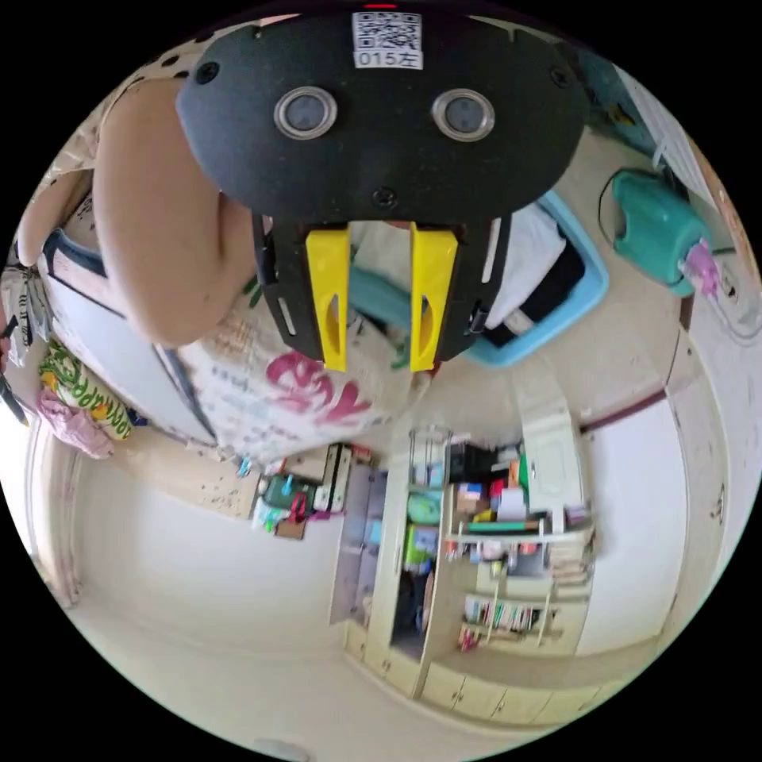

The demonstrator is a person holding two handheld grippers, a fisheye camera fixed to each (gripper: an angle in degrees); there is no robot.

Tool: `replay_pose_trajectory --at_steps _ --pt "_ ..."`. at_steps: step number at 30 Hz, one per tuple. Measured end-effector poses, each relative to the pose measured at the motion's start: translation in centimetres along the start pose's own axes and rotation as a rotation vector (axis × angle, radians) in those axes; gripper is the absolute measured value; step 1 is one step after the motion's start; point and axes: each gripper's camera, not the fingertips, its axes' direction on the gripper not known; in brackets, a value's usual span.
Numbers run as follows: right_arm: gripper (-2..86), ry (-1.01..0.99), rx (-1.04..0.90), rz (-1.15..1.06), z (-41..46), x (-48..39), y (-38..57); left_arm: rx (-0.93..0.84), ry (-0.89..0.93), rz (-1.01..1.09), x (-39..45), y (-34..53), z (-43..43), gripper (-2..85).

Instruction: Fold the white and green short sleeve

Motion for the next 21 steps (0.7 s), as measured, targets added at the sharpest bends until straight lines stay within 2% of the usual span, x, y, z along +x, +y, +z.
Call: replay_pose_trajectory --at_steps 3,9,15,19,21 --pt "7.0 0.214 -0.039 0.027 2.1 3.3 -4.8 0.136 0.15 0.059 5.9 0.4 -1.6 8.8" --pt "8.1 0.421 -0.158 0.182 9.0 14.0 -15.2 0.238 0.467 0.107 17.7 3.2 -2.3 8.1" --pt "11.0 0.481 -0.337 0.217 20.5 21.1 -26.6 0.235 0.667 0.271 32.8 7.8 -2.2 7.9" --pt "11.1 0.497 -0.437 0.29 28.4 24.3 -32.9 0.232 0.77 0.272 39.4 12.1 -3.0 6.9" --pt "11.0 0.531 -0.568 0.305 33.6 25.7 -35.9 0.206 0.818 0.299 43.0 15.0 -3.5 6.8"
